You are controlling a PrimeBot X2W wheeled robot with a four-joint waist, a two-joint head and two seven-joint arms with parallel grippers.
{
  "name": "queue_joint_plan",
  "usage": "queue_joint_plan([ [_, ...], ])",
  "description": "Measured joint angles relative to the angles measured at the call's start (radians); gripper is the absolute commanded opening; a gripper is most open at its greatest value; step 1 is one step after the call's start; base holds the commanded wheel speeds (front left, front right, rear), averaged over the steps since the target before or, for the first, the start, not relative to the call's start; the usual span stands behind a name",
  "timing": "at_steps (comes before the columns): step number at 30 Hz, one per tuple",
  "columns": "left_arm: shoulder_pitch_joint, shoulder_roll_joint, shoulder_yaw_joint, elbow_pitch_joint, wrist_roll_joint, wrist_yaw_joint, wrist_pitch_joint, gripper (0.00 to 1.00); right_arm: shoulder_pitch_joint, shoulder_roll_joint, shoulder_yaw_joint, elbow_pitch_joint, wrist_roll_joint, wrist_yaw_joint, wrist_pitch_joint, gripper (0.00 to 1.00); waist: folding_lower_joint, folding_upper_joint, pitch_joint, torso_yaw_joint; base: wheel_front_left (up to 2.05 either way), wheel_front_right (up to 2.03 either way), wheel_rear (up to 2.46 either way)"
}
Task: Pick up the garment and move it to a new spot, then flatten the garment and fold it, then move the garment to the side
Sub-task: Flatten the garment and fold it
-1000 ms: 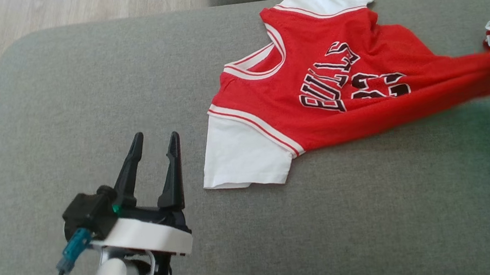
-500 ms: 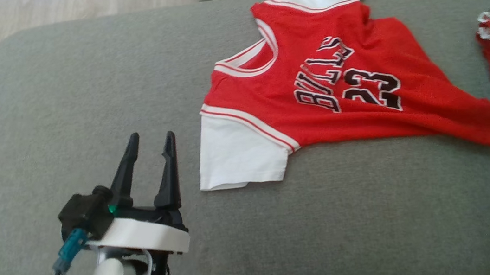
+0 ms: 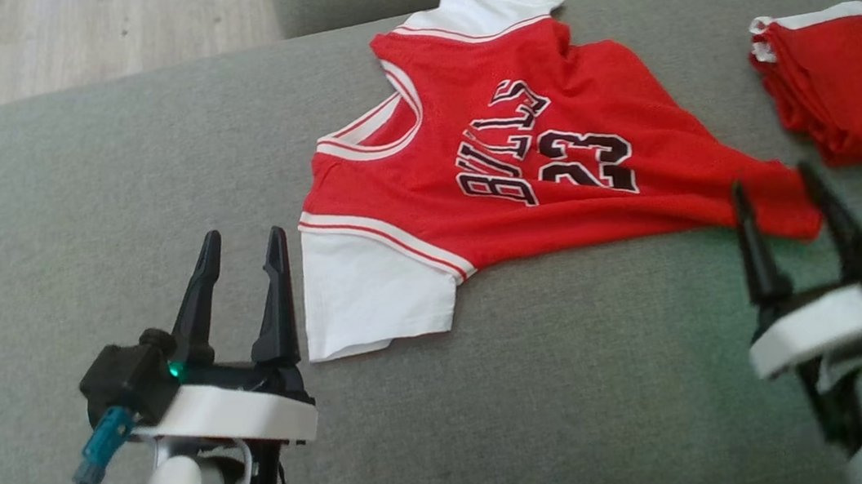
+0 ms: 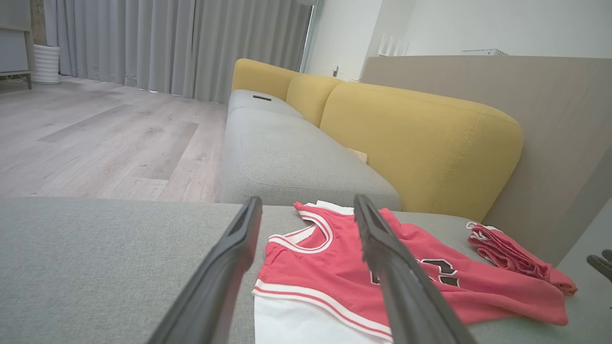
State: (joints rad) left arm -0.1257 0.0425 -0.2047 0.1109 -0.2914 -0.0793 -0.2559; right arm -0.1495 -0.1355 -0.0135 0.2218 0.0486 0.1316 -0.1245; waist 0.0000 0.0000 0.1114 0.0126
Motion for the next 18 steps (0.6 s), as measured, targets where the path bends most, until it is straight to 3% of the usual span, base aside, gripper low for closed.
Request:
queue_joint_plan([
  [6, 0.002, 0.0, 0.005, -0.004, 0.001, 0.0, 0.0, 1.0, 0.083, 0.066, -0.004, 0.008, 0.006, 0.0, -0.055, 1.0, 0.0, 0.0, -0.003, -0.02, 0.0, 0.0, 0.0],
  [13, 0.002, 0.0, 0.004, 0.023, 0.001, 0.0, 0.0, 1.0, 0.074, 0.076, -0.008, 0.016, 0.006, 0.0, -0.071, 1.0, 0.0, 0.0, 0.013, -0.036, 0.0, 0.0, 0.0],
  [18, -0.026, 0.0, -0.016, 0.12, 0.036, 0.001, 0.0, 1.0, 0.051, 0.079, -0.022, 0.009, 0.004, 0.0, -0.07, 1.0, 0.0, 0.0, 0.044, -0.041, 0.0, 0.0, 0.0],
])
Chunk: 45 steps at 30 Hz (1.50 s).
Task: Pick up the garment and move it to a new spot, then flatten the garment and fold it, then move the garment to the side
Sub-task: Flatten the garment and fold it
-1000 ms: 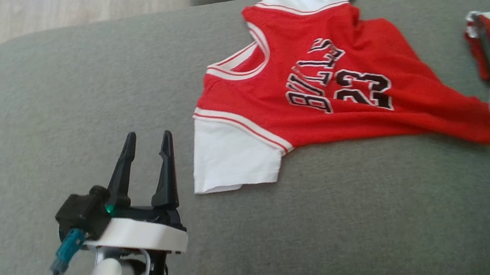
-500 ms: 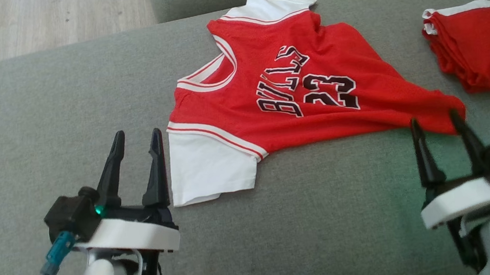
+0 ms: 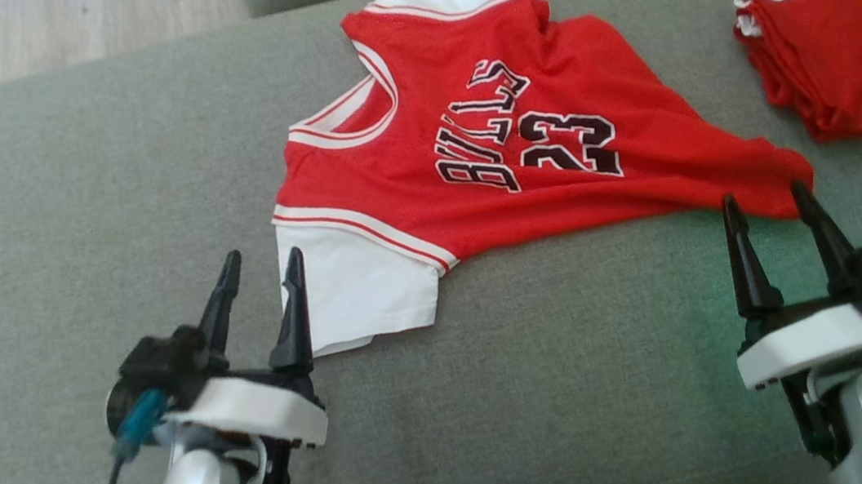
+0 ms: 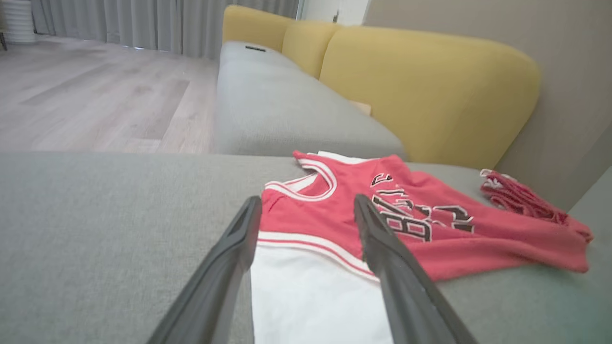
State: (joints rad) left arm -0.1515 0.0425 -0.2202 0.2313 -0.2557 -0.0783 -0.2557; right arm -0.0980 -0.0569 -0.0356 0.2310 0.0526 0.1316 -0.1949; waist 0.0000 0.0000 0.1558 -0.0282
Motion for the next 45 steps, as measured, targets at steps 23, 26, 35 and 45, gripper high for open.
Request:
queue_joint_plan([
  [23, -0.363, 0.005, -0.024, 0.629, 0.049, 0.042, 0.017, 0.0, -0.044, 0.007, 0.002, 0.006, -0.001, 0.0, -0.012, 1.0, 0.0, 0.0, 0.079, -0.057, 0.0, 0.0, 0.0],
  [26, -0.362, 0.005, 0.0, 0.575, 0.04, 0.048, 0.007, 0.0, -0.044, 0.007, 0.001, 0.01, -0.001, 0.0, -0.012, 1.0, 0.0, 0.0, 0.072, -0.044, 0.0, 0.0, 0.0],
  [35, -0.271, 0.007, 0.113, 0.328, 0.041, 0.088, 0.006, 0.0, -0.043, 0.008, -0.003, 0.019, -0.01, 0.0, -0.001, 1.0, 0.0, 0.0, 0.049, 0.003, 0.0, 0.0, 0.0],
  [45, -0.152, 0.004, 0.177, 0.285, 0.052, 0.1, 0.006, 0.0, -0.04, 0.007, -0.001, 0.042, -0.01, 0.0, 0.039, 1.0, 0.0, 0.0, 0.016, 0.062, 0.0, 0.0, 0.0],
])
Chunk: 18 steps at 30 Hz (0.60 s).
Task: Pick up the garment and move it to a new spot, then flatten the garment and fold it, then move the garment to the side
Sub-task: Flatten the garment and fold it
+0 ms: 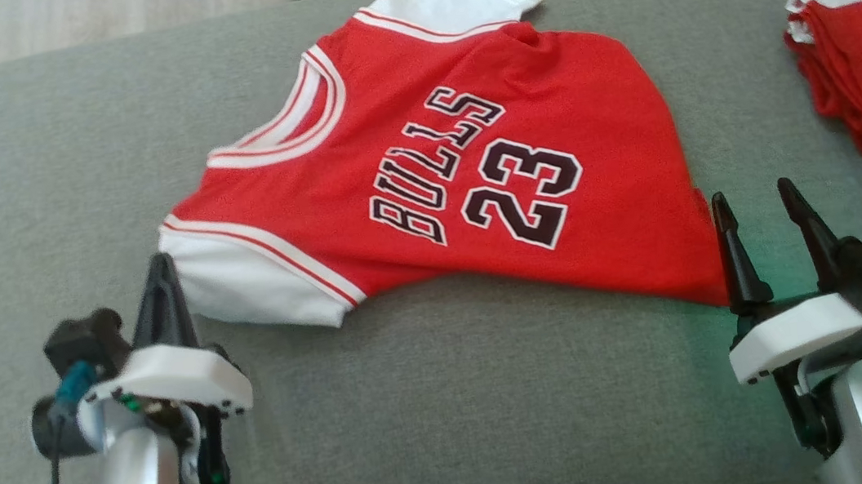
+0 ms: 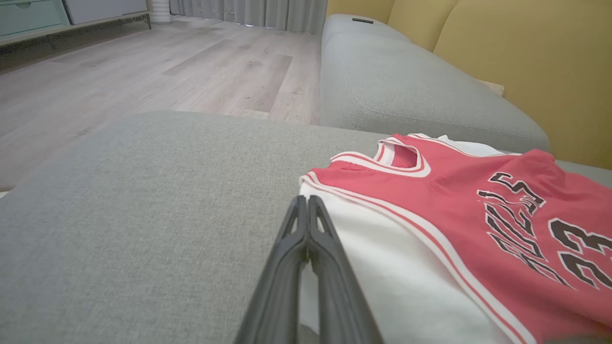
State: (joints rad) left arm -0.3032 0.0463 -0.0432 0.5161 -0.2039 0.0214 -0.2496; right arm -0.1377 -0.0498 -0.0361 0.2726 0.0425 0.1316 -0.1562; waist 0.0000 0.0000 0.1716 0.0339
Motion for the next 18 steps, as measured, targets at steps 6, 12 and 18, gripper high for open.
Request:
queue_joint_plan([
  [6, 0.041, -0.008, -0.011, -0.035, -0.001, -0.023, 0.0, 1.0, -0.011, -0.011, 0.026, 0.015, 0.002, 0.0, 0.035, 1.0, 0.0, 0.0, -0.015, 0.033, 0.0, 0.0, 0.0],
  [12, 0.072, -0.008, -0.046, -0.205, -0.049, -0.03, 0.0, 1.0, -0.08, -0.03, 0.029, 0.04, 0.02, 0.0, 0.076, 1.0, 0.0, 0.0, -0.021, 0.061, 0.0, 0.0, 0.0],
  [18, 0.123, -0.008, -0.119, -0.295, -0.073, -0.029, -0.003, 1.0, -0.18, -0.064, 0.008, 0.116, 0.038, 0.0, 0.178, 1.0, 0.0, 0.0, -0.005, 0.096, 0.0, 0.0, 0.0],
])
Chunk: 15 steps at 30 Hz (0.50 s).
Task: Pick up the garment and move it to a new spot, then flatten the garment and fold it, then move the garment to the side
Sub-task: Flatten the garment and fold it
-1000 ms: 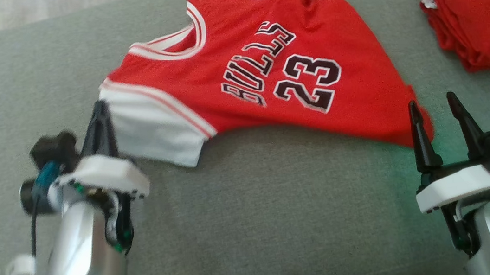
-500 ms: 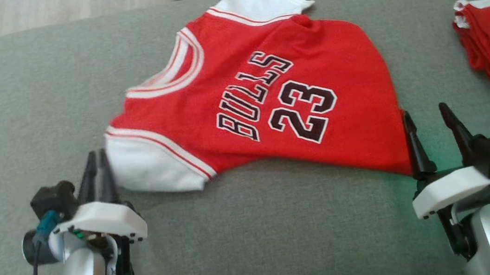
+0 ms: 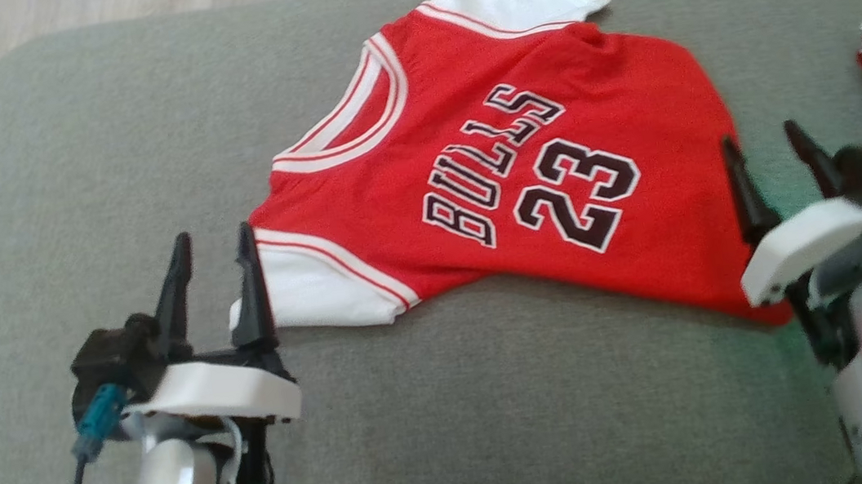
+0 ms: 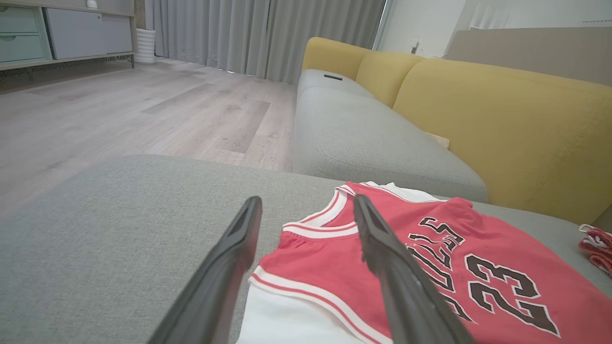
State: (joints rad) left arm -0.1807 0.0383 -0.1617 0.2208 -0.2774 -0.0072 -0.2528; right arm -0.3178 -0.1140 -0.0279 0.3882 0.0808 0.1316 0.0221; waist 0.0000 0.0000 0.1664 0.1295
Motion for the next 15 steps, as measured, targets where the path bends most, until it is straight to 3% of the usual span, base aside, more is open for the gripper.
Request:
queue_joint_plan([
  [9, -0.007, 0.0, -0.066, -0.023, -0.026, 0.007, 0.0, 1.0, -0.161, -0.053, -0.09, 0.221, -0.021, 0.0, 0.156, 1.0, 0.0, 0.0, 0.046, 0.059, 0.0, 0.0, 0.0],
  [15, -0.009, 0.001, -0.083, -0.022, -0.033, 0.008, -0.001, 1.0, -0.217, -0.054, -0.102, 0.34, 0.016, 0.0, 0.206, 1.0, 0.0, 0.0, 0.073, 0.086, 0.0, 0.0, 0.0],
])
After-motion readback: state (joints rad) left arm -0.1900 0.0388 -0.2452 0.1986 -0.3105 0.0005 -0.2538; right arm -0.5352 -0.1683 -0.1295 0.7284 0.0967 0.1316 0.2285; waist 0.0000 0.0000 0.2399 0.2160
